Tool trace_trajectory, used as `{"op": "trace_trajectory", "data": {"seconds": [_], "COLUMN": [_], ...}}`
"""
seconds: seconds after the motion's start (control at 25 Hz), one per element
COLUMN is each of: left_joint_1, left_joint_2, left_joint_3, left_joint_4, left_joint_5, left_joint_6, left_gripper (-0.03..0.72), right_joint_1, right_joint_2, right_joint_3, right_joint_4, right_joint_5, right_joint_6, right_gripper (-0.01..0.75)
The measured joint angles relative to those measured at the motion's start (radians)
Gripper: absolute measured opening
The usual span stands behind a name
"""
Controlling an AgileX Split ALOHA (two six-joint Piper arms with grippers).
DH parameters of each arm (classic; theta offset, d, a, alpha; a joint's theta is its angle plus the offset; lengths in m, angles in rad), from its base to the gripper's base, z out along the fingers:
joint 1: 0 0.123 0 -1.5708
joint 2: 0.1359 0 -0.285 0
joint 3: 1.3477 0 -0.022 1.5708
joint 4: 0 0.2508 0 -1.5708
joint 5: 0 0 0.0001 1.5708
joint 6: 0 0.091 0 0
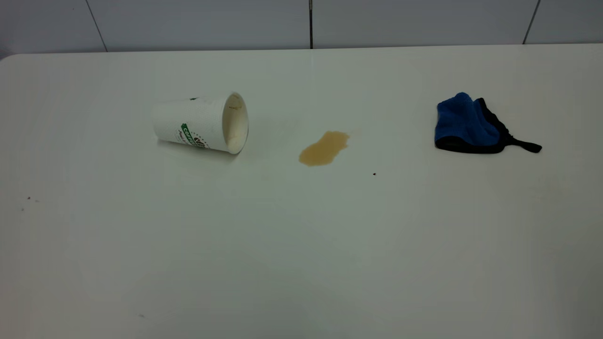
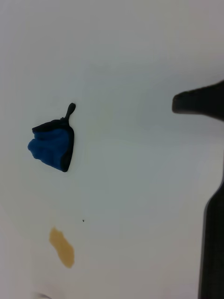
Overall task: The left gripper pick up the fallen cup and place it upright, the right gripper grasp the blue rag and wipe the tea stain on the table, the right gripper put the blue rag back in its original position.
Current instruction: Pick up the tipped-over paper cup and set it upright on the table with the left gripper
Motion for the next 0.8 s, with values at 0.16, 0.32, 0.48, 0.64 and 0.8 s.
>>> {"op": "trace_trajectory", "data": {"seconds": [0.16, 0.32, 0.48, 0.64, 0.8], "left_joint_1": [0.000, 0.000, 0.000, 0.000, 0.000], "left_joint_2": [0.000, 0.057, 0.245, 0.508, 0.764], "left_joint_3": [-0.021, -0.065, -0.125, -0.218, -0.310], "left_joint_4": [-0.013, -0.084, -0.158, -0.159, -0.102], "left_joint_5": [-0.053, -0.143, -0.239, -0.305, -0.341], "left_joint_6": [0.000, 0.014, 0.111, 0.213, 0.226], "left_gripper": [0.295, 0.295, 0.304, 0.335, 0.362], "right_joint_1": [0.000, 0.000, 0.000, 0.000, 0.000], "right_joint_2": [0.000, 0.000, 0.000, 0.000, 0.000], "right_joint_3": [0.000, 0.000, 0.000, 0.000, 0.000], "right_joint_4": [0.000, 0.000, 0.000, 0.000, 0.000], "right_joint_5": [0.000, 0.000, 0.000, 0.000, 0.000], "right_joint_6": [0.000, 0.000, 0.000, 0.000, 0.000], "right_gripper": [0.580, 0.580, 0.580, 0.580, 0.580]}}
